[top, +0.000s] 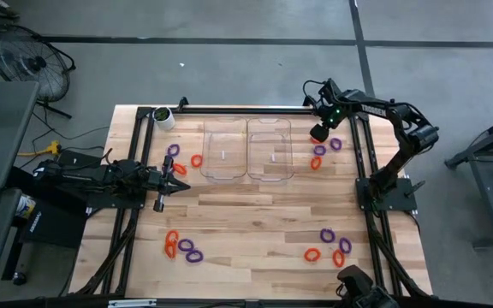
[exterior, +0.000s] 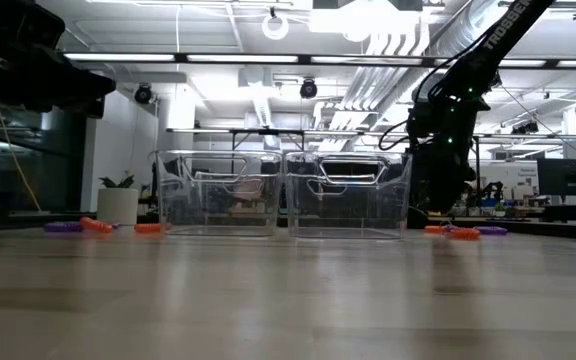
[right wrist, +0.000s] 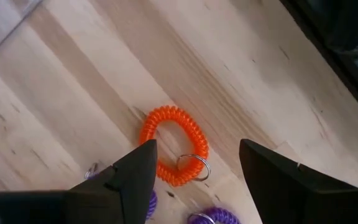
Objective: Sort spring keychains
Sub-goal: Put the orange spring keychain into the right transparent bin
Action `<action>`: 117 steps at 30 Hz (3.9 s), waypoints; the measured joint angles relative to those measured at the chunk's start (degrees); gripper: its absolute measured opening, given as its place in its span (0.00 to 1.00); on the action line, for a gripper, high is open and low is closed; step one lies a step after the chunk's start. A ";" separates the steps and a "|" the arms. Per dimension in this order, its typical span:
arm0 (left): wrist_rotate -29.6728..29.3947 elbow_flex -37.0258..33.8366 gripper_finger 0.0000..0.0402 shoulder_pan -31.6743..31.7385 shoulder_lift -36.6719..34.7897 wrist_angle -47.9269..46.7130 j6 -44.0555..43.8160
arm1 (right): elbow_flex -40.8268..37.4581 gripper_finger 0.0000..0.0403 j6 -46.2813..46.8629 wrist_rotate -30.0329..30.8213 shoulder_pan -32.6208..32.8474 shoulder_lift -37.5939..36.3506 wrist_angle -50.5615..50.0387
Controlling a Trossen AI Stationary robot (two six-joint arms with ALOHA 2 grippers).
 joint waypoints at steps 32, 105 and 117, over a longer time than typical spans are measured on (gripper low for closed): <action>0.01 0.00 0.00 -0.02 0.00 -0.01 0.00 | 5.94 0.43 2.60 8.35 1.11 12.32 -4.84; 0.00 0.00 0.00 -0.02 0.01 0.01 0.00 | 44.88 0.00 17.44 -0.11 25.84 12.51 -32.41; 0.01 0.00 0.00 -0.01 0.01 0.00 0.00 | 37.20 0.05 18.64 -1.48 29.74 12.51 -25.74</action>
